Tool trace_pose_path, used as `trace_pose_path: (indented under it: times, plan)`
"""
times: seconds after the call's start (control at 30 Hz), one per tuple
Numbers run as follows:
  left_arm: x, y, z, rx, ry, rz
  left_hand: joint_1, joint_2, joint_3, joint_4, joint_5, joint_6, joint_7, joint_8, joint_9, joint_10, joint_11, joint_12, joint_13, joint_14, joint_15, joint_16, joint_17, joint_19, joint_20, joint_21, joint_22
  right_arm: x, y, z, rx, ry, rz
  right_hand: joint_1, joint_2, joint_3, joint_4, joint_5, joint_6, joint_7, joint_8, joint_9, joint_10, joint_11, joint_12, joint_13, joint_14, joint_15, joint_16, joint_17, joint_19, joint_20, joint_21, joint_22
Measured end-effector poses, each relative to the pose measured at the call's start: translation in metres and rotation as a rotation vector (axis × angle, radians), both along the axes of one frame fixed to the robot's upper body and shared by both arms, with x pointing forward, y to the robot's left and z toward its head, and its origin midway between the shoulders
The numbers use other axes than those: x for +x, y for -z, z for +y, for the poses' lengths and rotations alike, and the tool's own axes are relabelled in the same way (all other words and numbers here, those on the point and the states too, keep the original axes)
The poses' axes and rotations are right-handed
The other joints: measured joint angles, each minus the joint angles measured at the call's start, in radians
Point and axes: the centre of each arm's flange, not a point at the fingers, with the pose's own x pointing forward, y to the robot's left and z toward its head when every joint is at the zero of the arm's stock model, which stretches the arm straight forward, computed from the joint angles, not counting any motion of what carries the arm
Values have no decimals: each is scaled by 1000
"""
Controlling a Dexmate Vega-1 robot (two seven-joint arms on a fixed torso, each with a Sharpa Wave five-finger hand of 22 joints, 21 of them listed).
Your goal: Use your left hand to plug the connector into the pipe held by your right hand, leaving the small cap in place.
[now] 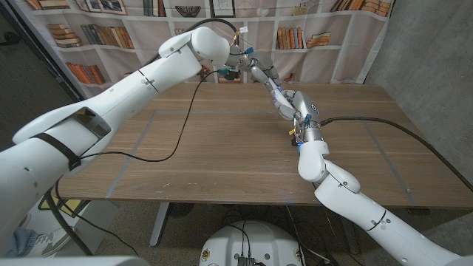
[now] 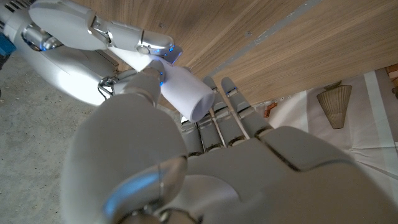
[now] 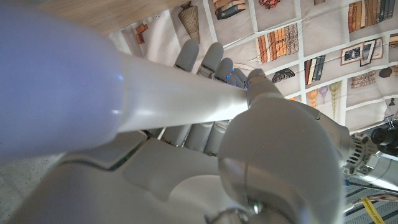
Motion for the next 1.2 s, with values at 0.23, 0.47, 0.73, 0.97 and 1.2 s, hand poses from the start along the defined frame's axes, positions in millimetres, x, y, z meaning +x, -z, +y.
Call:
trace_pose_path:
  times: [0.23,0.47,0.73,0.97,1.2]
  plan:
    - [-1,-1,0,-21,-2,2,0,0,-4,4,0,-17,-6,0,-5,-31,-2,0,-9,-39,8,0,0,-19,7,-11,0,5,4,1,23,-53,-39,0,0,0,0,0,-4,-3,3,5,0,-10,0,0,1,-1,4,5,0,0,4,0]
    - [-3,-3,2,-50,-3,2,-32,-9,-18,10,0,-89,-4,-19,-9,-127,4,-1,-25,-144,19,0,0,-79,47,-53,0,10,8,3,39,-87,-59,-4,4,15,16,0,-16,5,3,5,-1,-12,0,0,1,-1,4,5,0,0,14,0]
    - [-6,-5,3,-97,13,3,-82,5,-46,30,0,-157,-4,-27,-10,-210,13,-1,-40,-231,27,0,0,-138,63,-88,0,12,11,8,48,-119,-71,-4,4,33,36,-1,-23,12,5,5,-6,-15,-4,0,1,-1,4,4,-5,6,21,0]
    - [-7,-6,4,-141,27,10,-103,-16,-70,45,4,-230,-13,-27,-14,-288,30,-1,-55,-310,32,0,0,-186,53,-121,0,12,13,9,56,-137,-81,-4,4,33,36,-1,-23,12,5,4,-5,-12,-4,0,1,-1,4,9,-5,5,25,0]
    - [-9,-7,1,-181,51,16,-133,-13,-85,60,4,-234,-9,-27,-14,-300,32,-1,-62,-325,32,0,2,-202,48,-135,0,11,15,9,69,-149,-87,-3,3,33,36,-1,-23,12,5,4,-4,-12,-4,0,6,-6,4,9,-9,2,29,0]
